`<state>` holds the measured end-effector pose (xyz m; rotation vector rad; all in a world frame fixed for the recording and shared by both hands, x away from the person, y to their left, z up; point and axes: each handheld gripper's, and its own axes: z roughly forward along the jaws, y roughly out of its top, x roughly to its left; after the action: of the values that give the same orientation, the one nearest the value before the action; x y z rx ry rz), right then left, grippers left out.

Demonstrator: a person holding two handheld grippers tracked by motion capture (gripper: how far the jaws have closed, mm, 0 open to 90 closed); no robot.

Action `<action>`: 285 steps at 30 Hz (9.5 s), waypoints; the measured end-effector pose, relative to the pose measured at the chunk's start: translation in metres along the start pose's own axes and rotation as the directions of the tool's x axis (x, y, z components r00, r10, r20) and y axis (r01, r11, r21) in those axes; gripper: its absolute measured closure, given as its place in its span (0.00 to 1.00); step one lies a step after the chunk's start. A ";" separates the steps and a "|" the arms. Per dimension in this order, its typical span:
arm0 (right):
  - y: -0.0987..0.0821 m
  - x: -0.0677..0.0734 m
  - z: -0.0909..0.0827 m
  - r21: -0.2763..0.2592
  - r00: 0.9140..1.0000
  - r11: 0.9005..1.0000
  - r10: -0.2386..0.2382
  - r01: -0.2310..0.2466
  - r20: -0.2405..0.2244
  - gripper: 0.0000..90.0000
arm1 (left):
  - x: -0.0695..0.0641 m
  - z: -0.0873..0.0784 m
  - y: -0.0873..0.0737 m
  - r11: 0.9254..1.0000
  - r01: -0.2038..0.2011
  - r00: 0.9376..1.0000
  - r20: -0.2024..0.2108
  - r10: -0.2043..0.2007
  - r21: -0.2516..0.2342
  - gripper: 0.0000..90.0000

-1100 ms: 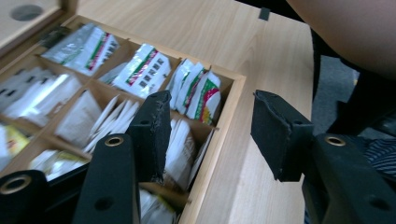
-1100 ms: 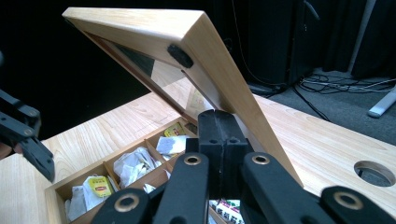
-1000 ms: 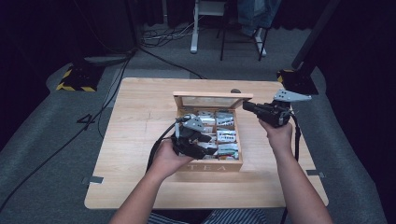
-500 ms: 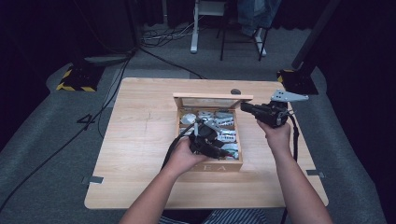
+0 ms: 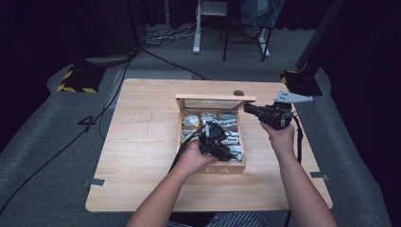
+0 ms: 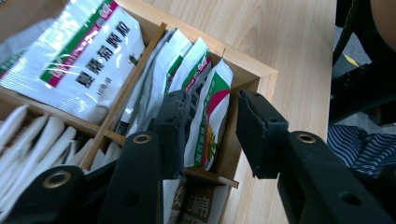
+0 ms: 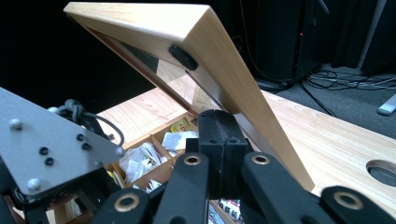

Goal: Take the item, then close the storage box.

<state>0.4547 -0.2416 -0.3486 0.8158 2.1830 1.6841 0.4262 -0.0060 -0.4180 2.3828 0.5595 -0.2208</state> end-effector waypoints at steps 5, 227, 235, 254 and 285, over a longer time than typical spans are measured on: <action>0.000 0.000 0.000 -0.001 1.000 1.000 0.001 -0.001 -0.002 1.00 | -0.002 0.006 0.001 0.999 0.001 1.000 -0.014 0.000 0.044 0.81; -0.016 0.051 -0.023 0.371 0.994 0.928 0.076 -0.041 -0.080 1.00 | 0.001 -0.080 -0.250 0.935 0.179 0.852 -0.427 -0.303 -0.307 0.50; -0.027 0.056 -0.027 0.388 0.993 0.919 0.097 -0.062 -0.071 1.00 | 0.002 -0.079 -0.249 0.932 0.181 0.844 -0.437 -0.312 -0.315 0.50; -0.054 0.065 -0.031 0.455 0.996 0.889 0.082 -0.056 -0.038 1.00 | 0.001 -0.078 -0.250 0.934 0.172 0.840 -0.449 -0.305 -0.313 0.50; -0.088 0.068 -0.020 0.591 0.998 0.805 0.064 -0.039 -0.021 1.00 | 0.001 -0.078 -0.249 0.937 0.169 0.838 -0.456 -0.300 -0.307 0.50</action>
<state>0.3655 -0.2325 -0.4175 0.9919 2.7827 1.0219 0.3166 0.2152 -0.5028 2.1034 1.0605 0.3591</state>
